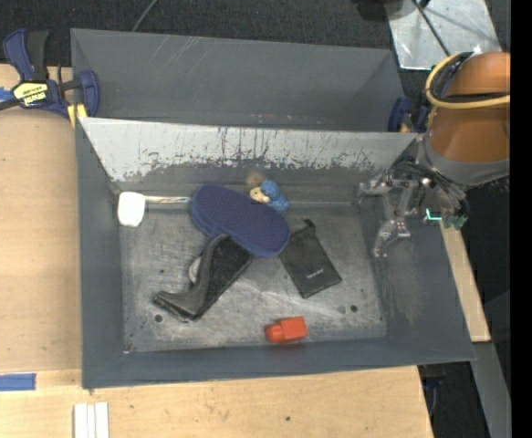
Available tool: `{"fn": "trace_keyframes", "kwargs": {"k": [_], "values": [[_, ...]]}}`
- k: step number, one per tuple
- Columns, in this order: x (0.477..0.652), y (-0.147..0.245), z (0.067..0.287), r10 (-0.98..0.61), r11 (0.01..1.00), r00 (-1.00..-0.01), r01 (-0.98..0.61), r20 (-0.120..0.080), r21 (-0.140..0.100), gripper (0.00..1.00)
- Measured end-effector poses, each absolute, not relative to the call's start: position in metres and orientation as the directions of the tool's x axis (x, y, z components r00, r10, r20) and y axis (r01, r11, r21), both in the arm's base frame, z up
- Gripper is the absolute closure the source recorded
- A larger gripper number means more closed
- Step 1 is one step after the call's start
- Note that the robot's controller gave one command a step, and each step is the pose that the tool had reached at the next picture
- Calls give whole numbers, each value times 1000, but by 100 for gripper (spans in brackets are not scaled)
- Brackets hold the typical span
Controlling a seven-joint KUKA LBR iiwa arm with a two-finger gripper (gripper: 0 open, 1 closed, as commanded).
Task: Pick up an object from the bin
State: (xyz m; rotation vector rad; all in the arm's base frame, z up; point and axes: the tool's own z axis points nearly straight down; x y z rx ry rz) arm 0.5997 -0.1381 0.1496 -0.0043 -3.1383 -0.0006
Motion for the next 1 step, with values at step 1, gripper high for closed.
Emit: {"fn": "trace_keyframes", "kwargs": {"k": [1], "values": [[618,-64,75,-245,969,-969,-245,-5,-3,0]]}}
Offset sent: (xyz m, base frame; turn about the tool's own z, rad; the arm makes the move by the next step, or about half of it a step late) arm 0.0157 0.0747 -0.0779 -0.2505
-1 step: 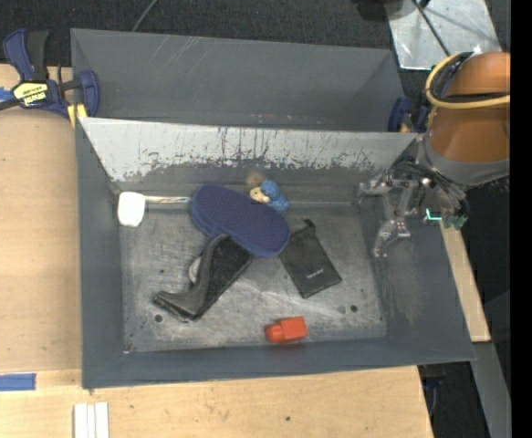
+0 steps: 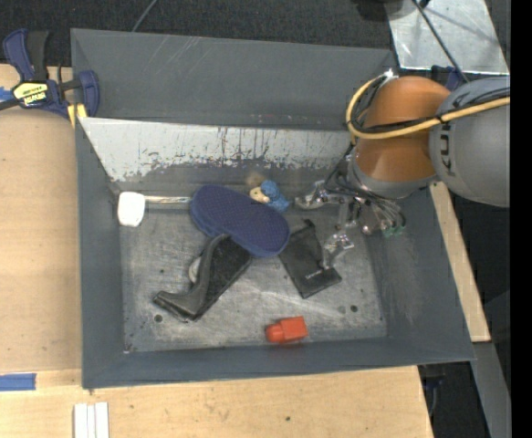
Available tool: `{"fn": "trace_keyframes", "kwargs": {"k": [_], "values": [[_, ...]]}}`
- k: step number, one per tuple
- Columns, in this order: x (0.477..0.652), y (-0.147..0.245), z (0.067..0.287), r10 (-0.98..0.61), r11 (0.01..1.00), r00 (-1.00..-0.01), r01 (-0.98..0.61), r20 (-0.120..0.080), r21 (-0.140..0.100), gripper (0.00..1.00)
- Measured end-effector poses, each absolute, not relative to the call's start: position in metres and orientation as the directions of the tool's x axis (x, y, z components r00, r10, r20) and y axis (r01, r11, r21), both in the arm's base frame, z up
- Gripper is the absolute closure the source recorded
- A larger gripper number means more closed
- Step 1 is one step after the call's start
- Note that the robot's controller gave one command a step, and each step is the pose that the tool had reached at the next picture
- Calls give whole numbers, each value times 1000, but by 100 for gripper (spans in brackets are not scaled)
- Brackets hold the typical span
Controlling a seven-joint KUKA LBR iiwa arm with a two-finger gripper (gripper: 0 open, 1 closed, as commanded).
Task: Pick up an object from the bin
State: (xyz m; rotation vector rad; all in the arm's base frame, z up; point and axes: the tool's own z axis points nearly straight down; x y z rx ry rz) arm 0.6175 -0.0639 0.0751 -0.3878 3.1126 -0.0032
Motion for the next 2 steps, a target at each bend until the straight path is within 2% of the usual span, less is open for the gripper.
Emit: {"fn": "trace_keyframes", "kwargs": {"k": [1,2], "values": [[622,-63,79,-245,970,-969,-244,-22,-6,100],[625,-69,255,-206,979,-978,-206,-14,-5,100]]}}
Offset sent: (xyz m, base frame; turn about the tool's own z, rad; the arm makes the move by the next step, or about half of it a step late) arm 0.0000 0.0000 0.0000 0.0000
